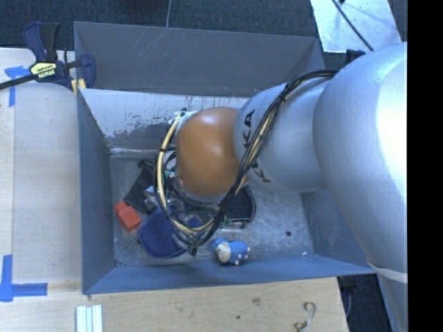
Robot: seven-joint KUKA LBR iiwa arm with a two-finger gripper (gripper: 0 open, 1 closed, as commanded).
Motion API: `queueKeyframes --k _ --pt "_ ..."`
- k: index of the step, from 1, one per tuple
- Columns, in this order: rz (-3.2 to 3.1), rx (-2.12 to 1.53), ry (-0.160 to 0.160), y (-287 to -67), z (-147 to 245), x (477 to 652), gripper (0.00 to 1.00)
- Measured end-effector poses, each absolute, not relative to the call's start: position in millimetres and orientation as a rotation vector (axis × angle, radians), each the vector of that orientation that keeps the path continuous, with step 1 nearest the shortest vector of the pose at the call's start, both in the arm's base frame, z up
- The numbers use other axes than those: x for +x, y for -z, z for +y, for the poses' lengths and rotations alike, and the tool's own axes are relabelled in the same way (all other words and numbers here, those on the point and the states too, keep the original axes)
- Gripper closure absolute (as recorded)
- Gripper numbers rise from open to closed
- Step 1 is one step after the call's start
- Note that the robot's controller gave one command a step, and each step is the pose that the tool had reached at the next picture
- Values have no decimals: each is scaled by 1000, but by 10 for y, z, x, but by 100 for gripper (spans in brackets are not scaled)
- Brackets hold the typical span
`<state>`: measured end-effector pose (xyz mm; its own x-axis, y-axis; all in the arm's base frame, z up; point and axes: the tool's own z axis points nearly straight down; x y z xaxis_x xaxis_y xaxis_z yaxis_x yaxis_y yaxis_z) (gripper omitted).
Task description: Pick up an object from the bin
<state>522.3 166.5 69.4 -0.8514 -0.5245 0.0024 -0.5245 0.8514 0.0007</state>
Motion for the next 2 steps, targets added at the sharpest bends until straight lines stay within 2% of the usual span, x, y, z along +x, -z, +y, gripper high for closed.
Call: queueKeyframes --k 1,2 --pt "-2932 1144 0 -1095 1563 5067 0" --pt "-2931 1139 1 -1087 1561 5064 100"
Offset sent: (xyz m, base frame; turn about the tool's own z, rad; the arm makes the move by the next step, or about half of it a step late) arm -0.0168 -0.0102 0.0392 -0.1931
